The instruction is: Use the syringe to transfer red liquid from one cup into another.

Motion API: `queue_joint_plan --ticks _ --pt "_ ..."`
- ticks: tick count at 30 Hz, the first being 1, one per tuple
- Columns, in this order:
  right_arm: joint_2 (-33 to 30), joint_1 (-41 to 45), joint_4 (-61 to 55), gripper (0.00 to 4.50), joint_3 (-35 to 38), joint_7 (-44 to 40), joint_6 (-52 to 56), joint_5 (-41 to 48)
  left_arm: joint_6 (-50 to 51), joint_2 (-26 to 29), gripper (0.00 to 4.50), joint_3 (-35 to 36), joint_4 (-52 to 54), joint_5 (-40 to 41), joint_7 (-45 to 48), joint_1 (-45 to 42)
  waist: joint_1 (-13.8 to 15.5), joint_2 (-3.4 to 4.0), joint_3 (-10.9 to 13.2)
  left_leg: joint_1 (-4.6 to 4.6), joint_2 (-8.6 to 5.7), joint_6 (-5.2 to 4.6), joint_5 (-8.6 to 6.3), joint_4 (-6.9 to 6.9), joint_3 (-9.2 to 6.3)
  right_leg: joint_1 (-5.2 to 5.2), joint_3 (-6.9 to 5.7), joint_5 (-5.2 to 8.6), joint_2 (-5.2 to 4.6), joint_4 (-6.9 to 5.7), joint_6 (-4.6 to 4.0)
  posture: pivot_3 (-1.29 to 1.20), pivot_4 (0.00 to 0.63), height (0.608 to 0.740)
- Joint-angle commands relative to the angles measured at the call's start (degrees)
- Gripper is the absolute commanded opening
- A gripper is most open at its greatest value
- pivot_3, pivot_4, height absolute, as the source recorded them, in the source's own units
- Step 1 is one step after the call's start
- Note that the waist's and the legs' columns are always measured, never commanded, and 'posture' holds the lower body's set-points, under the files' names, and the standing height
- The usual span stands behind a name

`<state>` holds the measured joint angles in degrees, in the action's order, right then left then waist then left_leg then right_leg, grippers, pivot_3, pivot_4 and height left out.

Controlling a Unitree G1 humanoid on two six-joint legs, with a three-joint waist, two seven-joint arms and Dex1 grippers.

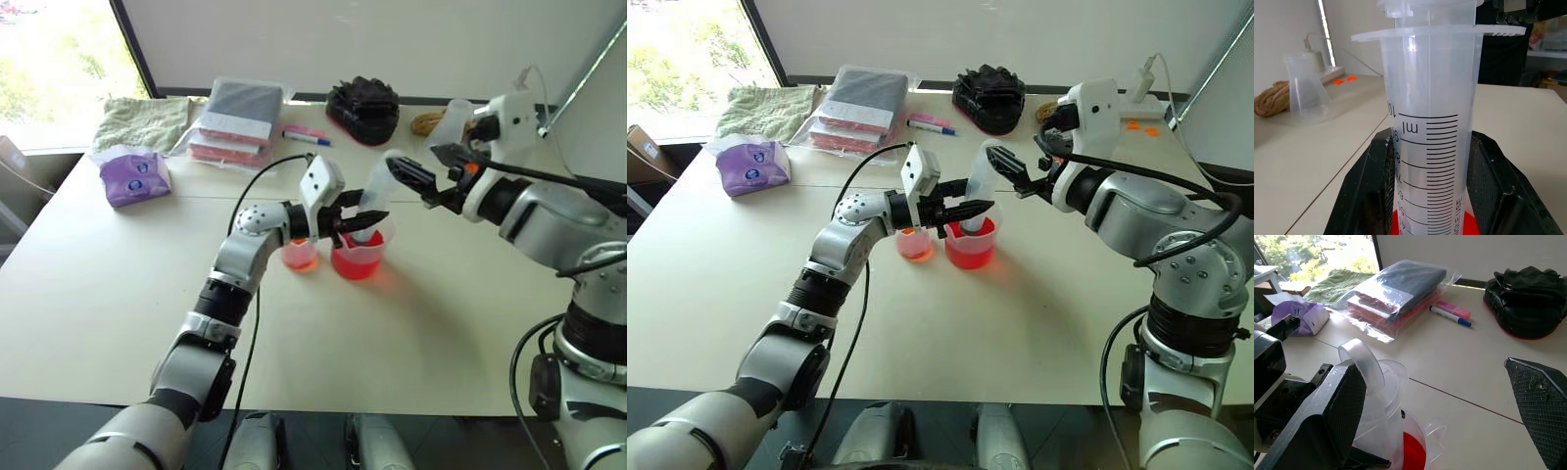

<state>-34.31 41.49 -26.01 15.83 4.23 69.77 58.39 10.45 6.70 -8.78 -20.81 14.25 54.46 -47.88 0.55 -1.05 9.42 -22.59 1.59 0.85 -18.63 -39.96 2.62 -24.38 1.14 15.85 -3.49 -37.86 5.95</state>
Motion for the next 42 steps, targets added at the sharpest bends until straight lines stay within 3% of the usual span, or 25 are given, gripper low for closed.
queue_joint_plan --ticks 1,4,8,13,14,42 --pt "2.02 2.51 -0.43 4.5 0.07 2.21 -1.47 -1.95 -0.92 -0.22 1.48 -0.22 3.17 0.42 0.12 -0.39 -0.03 0.0 0.0 0.0 0.0 0.0 0.0 0.0 0.0 0.0 0.0 0.0 0.0 0.0 0.0 0.0 0.15 0.74" --pt "4.9 3.0 -0.8 4.5 -0.88 3.71 -2.1 -3.09 -0.69 -0.11 1.48 -0.17 3.46 0.59 -0.04 -0.42 -0.13 0.0 0.0 0.0 0.01 0.0 0.0 0.0 -0.01 0.0 0.0 0.0 0.02 0.0 0.0 0.0 0.15 0.74" --pt "6.99 3.39 -1.01 2.78 -1.24 4.39 -2.38 -3.92 -0.18 0.14 1.48 -0.17 4.16 0.9 0.05 -0.25 -0.3 0.01 0.0 0.0 0.03 0.0 0.0 0.01 -0.01 0.0 -0.01 0.0 0.03 0.0 0.0 0.0 0.15 0.74" --pt "8.31 3.88 -0.86 0.22 -1.49 4.37 -2.89 -4.35 0.23 0.16 1.48 -0.06 4.35 1.21 0.17 -0.44 -0.28 0.01 0.0 -0.01 0.03 0.0 0.0 0.01 -0.01 0.0 -0.01 0.0 0.03 0.0 0.0 0.0 0.15 0.74" --pt "8.44 3.93 -0.86 0.03 -1.49 4.33 -2.99 -4.41 0.34 0.14 1.48 -0.04 4.45 1.25 0.16 -0.45 -0.27 0.01 0.0 -0.01 0.03 0.0 0.0 0.01 -0.01 0.0 -0.01 0.0 0.03 0.0 0.0 0.0 0.15 0.74" --pt "8.03 9.51 3.27 0.03 2.8 2.08 -9.89 -5.44 2.05 -1.35 1.48 -2.83 6.16 1.41 0.97 3.46 -0.37 0.01 0.0 -0.01 0.04 -0.02 -0.01 0.05 -0.02 0.0 -0.02 0.0 0.03 0.06 0.0 0.0 0.15 0.74"
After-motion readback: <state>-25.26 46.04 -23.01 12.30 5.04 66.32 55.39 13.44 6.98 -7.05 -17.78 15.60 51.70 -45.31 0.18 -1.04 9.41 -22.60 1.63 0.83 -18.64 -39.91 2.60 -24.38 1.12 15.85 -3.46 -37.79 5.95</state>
